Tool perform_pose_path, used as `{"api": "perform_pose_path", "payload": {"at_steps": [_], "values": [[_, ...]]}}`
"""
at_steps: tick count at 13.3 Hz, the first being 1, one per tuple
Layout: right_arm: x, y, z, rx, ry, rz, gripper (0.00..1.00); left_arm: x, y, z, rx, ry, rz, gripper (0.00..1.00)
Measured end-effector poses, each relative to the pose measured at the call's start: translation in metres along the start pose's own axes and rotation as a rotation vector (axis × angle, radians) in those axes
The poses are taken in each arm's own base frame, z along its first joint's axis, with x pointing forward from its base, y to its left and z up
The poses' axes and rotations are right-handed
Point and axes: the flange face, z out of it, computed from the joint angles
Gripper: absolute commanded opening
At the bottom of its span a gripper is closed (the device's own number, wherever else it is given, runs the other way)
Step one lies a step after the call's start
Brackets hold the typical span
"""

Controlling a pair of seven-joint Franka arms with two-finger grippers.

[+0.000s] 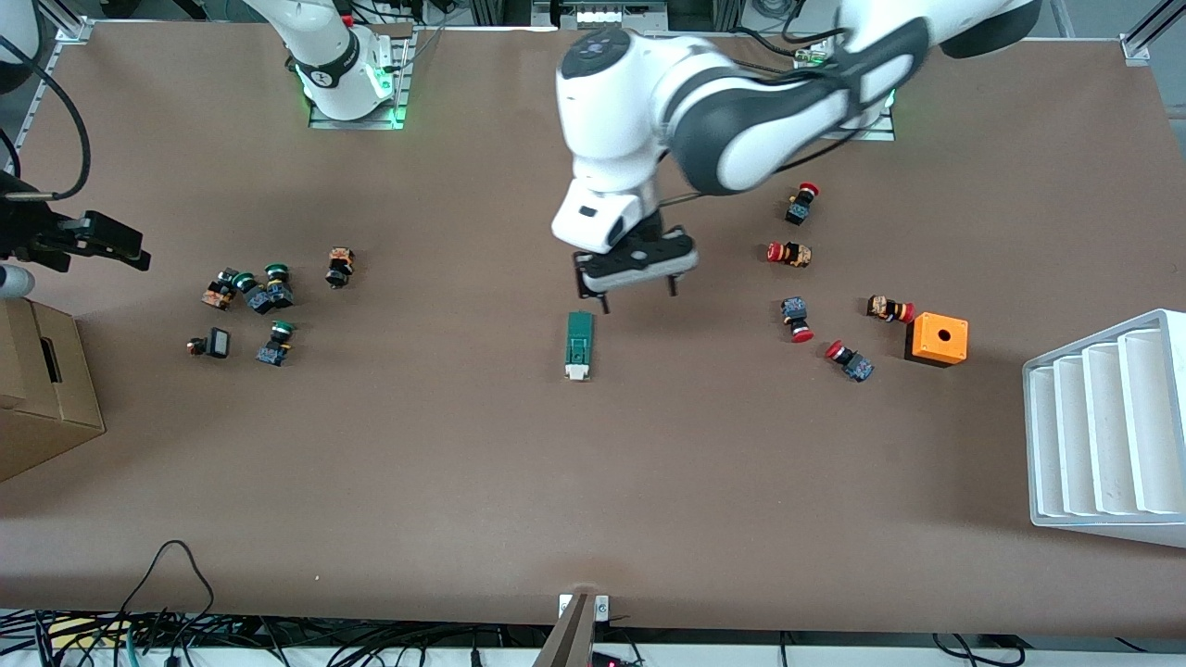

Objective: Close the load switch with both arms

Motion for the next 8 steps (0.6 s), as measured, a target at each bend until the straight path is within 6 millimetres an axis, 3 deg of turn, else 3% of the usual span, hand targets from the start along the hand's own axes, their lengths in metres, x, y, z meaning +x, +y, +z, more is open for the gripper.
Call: {"api": "perform_pose_path", "payload": {"at_steps": [5, 8], "values": [[0.001, -0.001, -0.003, -0.001, 0.009, -0.006, 1.0, 0.091, -0.103, -0.049, 0.012, -0.147, 0.096, 1.0], [0.003, -0.003, -0.003, -0.006, 0.023, -0.032, 1.0, 0.131, -0.152, -0.052, 0.012, -0.172, 0.085, 1.0]]}}
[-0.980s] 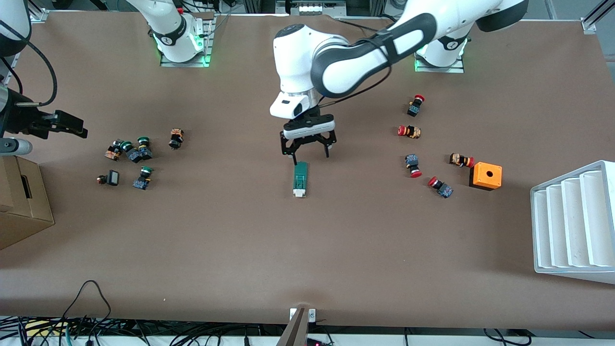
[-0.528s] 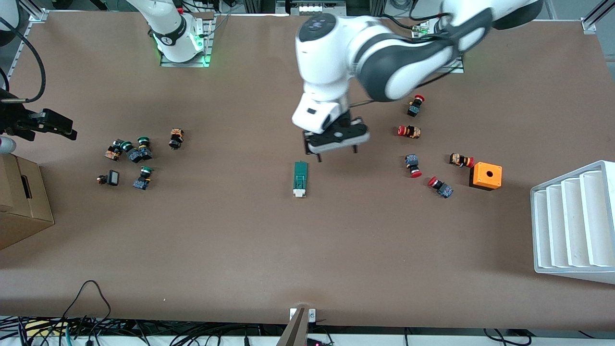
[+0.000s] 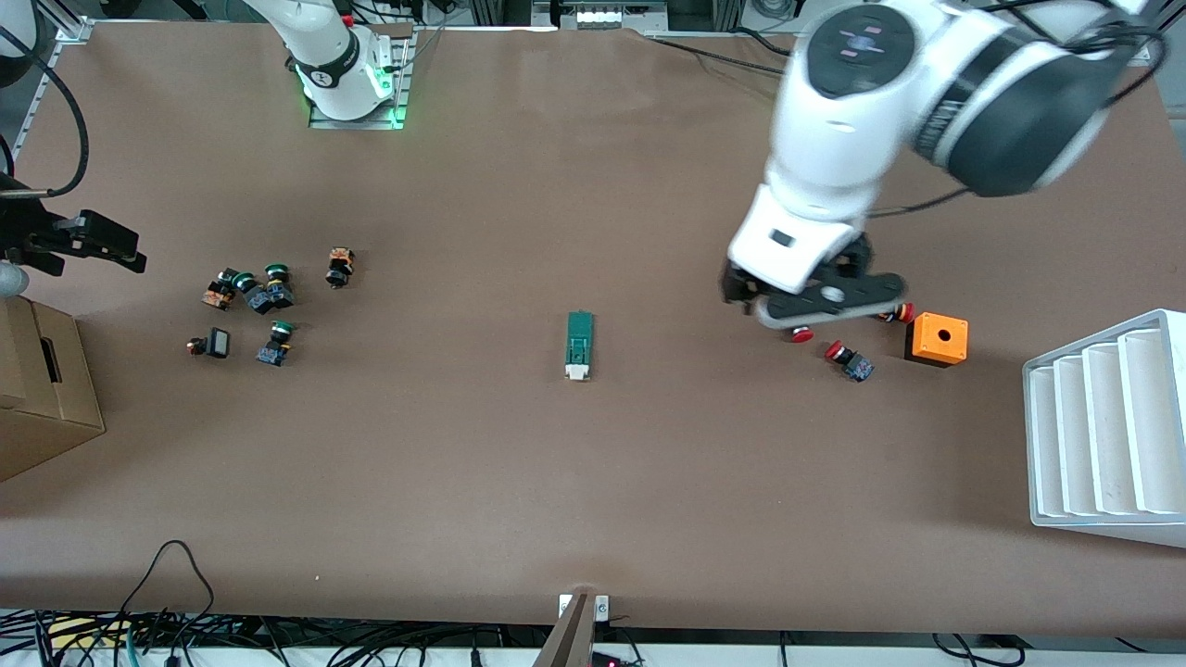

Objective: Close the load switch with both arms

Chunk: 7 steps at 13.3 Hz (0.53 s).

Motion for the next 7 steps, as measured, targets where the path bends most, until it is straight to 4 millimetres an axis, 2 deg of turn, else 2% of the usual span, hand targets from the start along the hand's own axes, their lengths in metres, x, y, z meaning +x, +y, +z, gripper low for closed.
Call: {"api": "perform_pose_path", "payload": {"at_steps": [3, 7], "values": [[0.002, -0.001, 0.0, -0.027, 0.01, -0.022, 1.0, 0.025, -0.042, -0.003, -0.009, -0.009, -0.029, 1.0], [0.004, -0.009, 0.001, -0.057, 0.009, -0.067, 1.0, 0.057, -0.126, -0.01, -0.016, -0.033, -0.037, 1.0]]}}
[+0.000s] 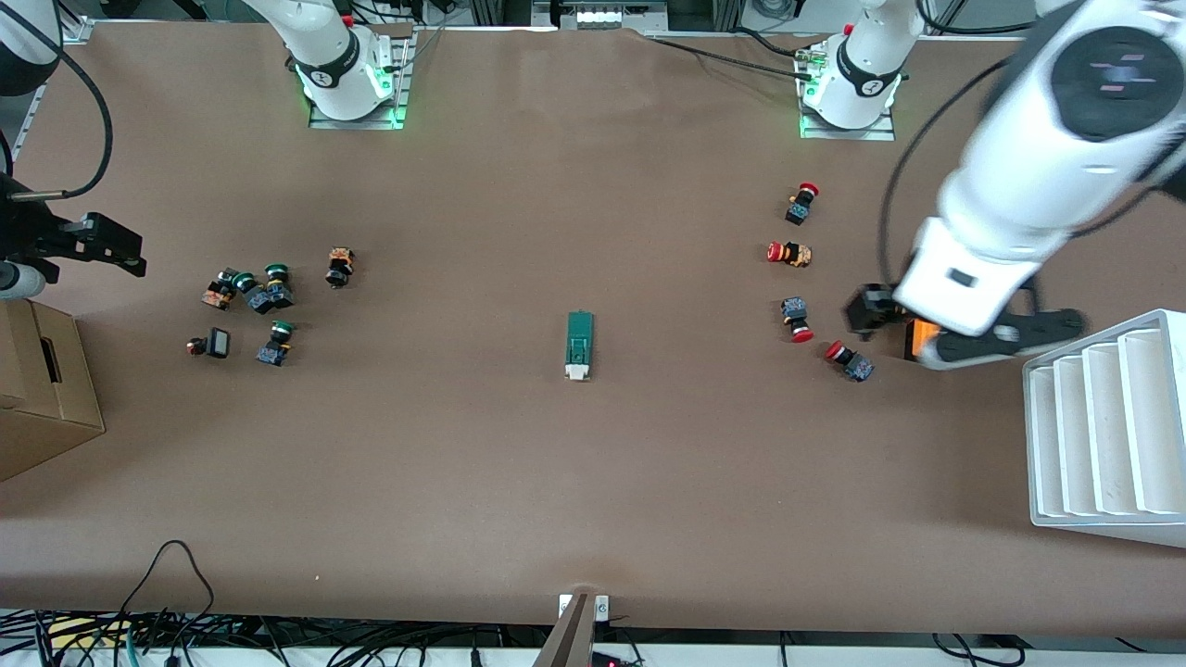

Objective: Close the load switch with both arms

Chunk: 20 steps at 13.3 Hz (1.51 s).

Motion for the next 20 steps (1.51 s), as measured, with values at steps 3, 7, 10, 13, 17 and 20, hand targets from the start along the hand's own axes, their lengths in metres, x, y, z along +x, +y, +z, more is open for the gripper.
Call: {"api": "perform_pose_path", "payload": {"at_steps": [3, 7, 10, 13, 17, 20], "values": [[0.002, 0.0, 0.005, 0.0, -0.007, -0.012, 1.0, 0.011, -0.038, -0.005, -0.003, -0.009, 0.023, 1.0], [0.004, 0.0, 0.008, 0.0, -0.011, -0.013, 1.0, 0.019, -0.072, -0.007, -0.02, -0.073, 0.103, 1.0], [0.005, 0.001, 0.006, -0.001, -0.006, -0.012, 1.0, 0.032, -0.119, -0.009, -0.093, -0.124, 0.13, 1.0], [0.005, 0.0, 0.005, -0.001, -0.005, -0.013, 1.0, 0.033, -0.155, -0.023, -0.11, -0.113, 0.151, 1.0], [0.005, 0.0, 0.004, -0.001, -0.003, -0.014, 1.0, 0.029, -0.165, -0.021, -0.121, -0.103, 0.215, 1.0], [0.005, -0.002, 0.003, 0.007, 0.0, -0.014, 1.0, 0.019, -0.174, -0.003, -0.102, -0.111, 0.262, 1.0]]}}
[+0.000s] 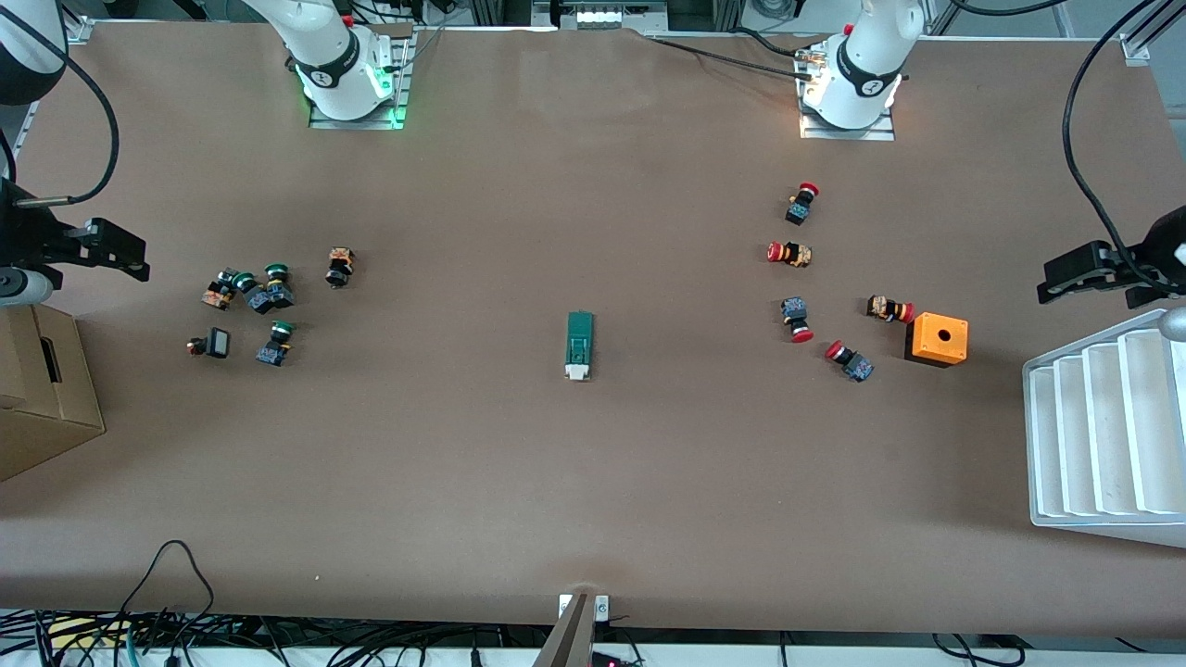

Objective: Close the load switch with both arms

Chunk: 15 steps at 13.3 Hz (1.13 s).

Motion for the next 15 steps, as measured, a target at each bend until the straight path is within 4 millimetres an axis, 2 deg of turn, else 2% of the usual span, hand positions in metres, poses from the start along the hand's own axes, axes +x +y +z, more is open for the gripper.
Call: {"api": "perform_pose_path", "payload": {"at_steps": [4, 8, 9, 15], "values": [[0.0, -0.002, 0.0, 0.003, 0.001, -0.002, 1.0, -0.021, -0.009, 0.016, 0.028, -0.02, 0.045, 1.0], [0.0, -0.002, 0.0, 0.003, 0.001, -0.003, 1.0, -0.033, -0.009, 0.05, 0.028, -0.009, 0.054, 1.0], [0.0, -0.002, 0.0, 0.003, 0.001, -0.003, 1.0, -0.036, -0.008, 0.053, 0.025, -0.009, 0.055, 1.0], [0.001, -0.004, -0.001, 0.003, 0.002, -0.007, 1.0, -0.053, -0.005, 0.026, -0.021, 0.036, 0.023, 1.0]]}}
